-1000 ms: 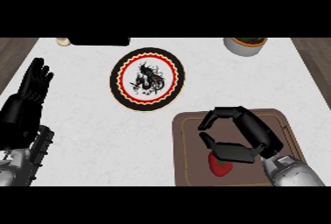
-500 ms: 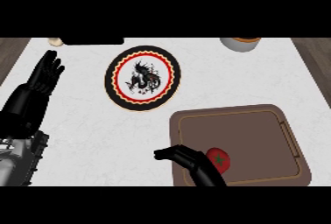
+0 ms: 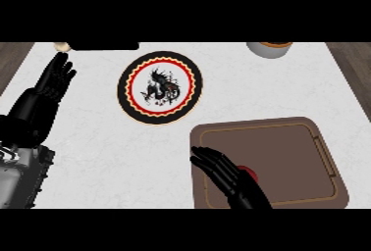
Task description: Pick the tomato from the tray and place it in the plate
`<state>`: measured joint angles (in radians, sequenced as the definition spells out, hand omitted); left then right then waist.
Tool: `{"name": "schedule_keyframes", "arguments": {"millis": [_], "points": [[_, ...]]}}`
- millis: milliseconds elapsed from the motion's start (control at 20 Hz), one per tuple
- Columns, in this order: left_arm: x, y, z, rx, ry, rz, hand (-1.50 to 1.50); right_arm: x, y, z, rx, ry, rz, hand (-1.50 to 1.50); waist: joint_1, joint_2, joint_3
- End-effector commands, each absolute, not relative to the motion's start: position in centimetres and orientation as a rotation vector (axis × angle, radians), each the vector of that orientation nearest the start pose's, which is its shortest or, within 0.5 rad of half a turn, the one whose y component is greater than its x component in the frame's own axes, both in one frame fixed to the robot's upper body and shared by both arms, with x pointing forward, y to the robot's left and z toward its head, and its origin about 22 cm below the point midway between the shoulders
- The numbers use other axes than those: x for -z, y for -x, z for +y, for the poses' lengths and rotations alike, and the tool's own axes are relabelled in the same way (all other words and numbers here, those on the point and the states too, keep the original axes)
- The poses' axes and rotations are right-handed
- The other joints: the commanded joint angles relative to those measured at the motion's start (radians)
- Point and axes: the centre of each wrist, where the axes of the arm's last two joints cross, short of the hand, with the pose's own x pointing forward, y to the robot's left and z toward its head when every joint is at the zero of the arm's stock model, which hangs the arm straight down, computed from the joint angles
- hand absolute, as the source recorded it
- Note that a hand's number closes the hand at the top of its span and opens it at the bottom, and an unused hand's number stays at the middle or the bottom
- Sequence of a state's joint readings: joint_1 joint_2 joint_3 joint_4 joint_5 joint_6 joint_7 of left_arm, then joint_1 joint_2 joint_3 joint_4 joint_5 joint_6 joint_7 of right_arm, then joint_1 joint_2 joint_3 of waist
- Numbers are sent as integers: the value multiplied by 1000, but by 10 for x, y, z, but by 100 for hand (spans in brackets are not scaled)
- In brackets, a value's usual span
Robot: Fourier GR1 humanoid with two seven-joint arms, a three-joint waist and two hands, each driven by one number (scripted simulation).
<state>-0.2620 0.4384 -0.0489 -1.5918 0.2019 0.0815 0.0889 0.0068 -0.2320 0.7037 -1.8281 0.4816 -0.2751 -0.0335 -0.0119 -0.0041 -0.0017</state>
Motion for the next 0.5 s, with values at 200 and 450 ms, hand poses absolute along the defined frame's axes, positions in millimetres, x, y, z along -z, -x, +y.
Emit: {"name": "schedule_keyframes", "arguments": {"millis": [200,450], "points": [[-96,-297,286,220,-165,-1731,0,-84,-187,-159,-1211,506,-1538,-150,-6,-1,-6],[-115,-302,290,239,-152,-1754,0,-101,-171,-149,-1401,541,-1236,-150,3,1,-3]]}}
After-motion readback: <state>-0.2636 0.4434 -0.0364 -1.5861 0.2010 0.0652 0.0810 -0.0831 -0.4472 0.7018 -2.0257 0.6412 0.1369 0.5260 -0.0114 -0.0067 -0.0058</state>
